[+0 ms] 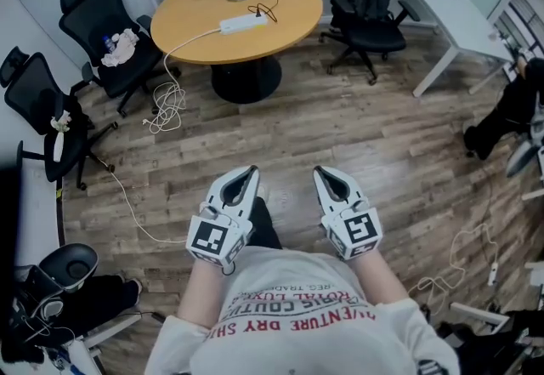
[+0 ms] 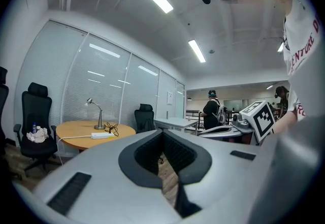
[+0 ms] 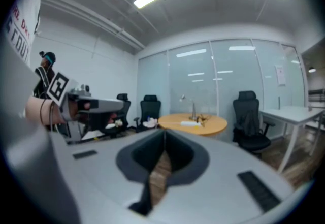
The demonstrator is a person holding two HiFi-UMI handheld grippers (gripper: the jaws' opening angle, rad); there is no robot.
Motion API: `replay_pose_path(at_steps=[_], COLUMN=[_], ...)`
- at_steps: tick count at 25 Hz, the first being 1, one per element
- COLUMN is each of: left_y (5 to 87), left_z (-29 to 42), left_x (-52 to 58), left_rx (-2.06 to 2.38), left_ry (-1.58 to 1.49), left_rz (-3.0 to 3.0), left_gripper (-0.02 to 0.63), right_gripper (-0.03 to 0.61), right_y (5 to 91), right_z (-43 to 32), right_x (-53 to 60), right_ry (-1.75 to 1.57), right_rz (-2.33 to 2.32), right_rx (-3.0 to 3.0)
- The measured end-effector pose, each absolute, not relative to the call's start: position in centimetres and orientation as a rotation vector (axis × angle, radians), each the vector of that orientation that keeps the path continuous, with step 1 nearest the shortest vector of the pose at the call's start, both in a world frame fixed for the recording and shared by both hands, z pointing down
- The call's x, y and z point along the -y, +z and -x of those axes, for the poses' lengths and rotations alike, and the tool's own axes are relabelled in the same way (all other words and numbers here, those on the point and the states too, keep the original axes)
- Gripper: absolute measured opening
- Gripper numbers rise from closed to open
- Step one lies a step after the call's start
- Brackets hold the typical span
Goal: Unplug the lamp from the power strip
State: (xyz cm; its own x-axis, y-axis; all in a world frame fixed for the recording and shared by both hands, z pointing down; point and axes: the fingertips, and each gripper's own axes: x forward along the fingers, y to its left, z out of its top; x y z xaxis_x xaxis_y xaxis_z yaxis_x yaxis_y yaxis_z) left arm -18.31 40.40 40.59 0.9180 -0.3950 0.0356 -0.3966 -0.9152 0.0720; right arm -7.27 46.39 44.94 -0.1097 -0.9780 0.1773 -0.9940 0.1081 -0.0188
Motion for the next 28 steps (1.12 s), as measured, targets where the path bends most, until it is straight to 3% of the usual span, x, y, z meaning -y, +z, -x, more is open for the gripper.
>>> replay_pose_path(at_steps=[20,28], left_y=[40.2,40.6], left_z=[8.7,7.5], left_x=[-10.6,-3.8], left_rx=[0.533,0.557], left_ry=[0.033,0.061], left_rz=[-2.996,-2.970], left_gripper=[0.028,0.028], right_gripper=[0.031,0.031], right_y=[44.7,44.2], right_z=[-1.8,-4.0], right_x=[-19.4,-12.3], right_ry=[0.170,0.195], right_rz=[-2.008,-2.013], right_rx=[2.105,2.111])
